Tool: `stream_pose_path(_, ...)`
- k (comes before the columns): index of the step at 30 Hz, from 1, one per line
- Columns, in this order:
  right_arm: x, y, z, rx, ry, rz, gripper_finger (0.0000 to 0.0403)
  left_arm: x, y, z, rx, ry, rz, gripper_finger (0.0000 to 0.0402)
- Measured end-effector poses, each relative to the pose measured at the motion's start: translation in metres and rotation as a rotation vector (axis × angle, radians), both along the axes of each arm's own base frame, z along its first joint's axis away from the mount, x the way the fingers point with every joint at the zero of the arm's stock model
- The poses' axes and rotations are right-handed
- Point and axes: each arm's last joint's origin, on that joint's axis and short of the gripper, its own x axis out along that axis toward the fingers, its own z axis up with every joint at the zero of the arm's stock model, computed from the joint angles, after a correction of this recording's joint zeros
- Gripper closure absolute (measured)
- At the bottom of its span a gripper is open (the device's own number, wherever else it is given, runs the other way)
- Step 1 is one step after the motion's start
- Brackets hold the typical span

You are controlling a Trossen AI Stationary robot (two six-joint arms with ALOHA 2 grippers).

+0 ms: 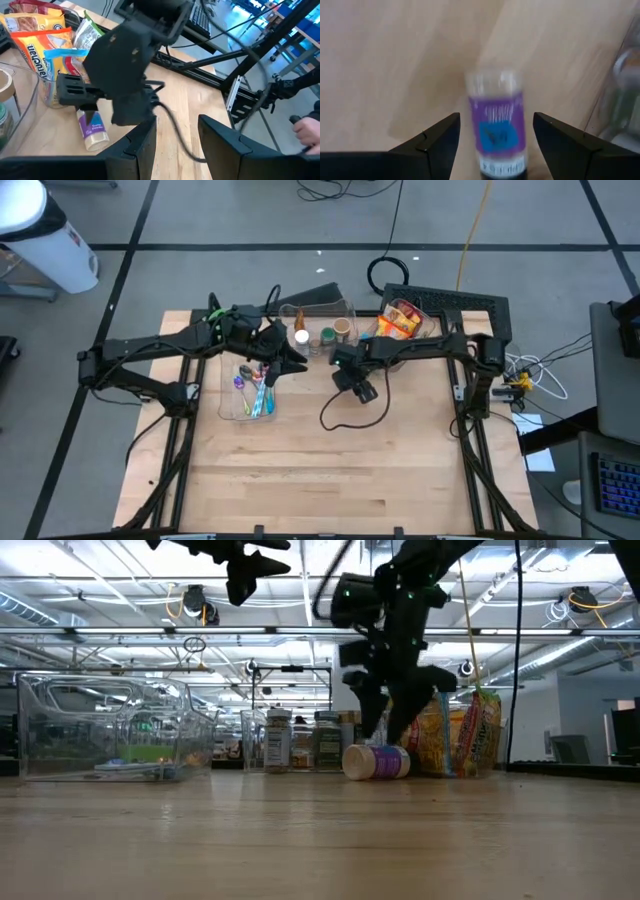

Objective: Pick & Place Food Item
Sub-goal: Put the violet spice bottle into the middle transparent bin

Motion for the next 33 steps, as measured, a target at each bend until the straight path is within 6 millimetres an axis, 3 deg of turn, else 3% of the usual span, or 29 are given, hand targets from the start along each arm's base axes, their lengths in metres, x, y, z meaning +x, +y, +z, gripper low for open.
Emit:
stream_pose_path(9,-0.015,-0.014,-0.021,-0.067,0.078,-0.054,0.0156,0.0,0.0,0.0,0.001,-0.002,-0.002,0.025)
stream_pose_path(21,-0.025,-0.011,-0.042,-0.094,0.089,-0.053,0.0156,0.0,0.0,0.0,-0.01,-0.001,0.002,0.025)
stream_pose_path(28,-0.023,-0.011,-0.044,-0.091,0.056,-0.09,0.0161,0.0,0.0,0.0,-0.01,-0.003,0.002,0.0249)
stream_pose_path(33,-0.021,-0.009,-0.044,-0.061,0.037,-0.082,0.0192,0.0,0.0,0.0,-0.01,-0.003,0.002,0.025)
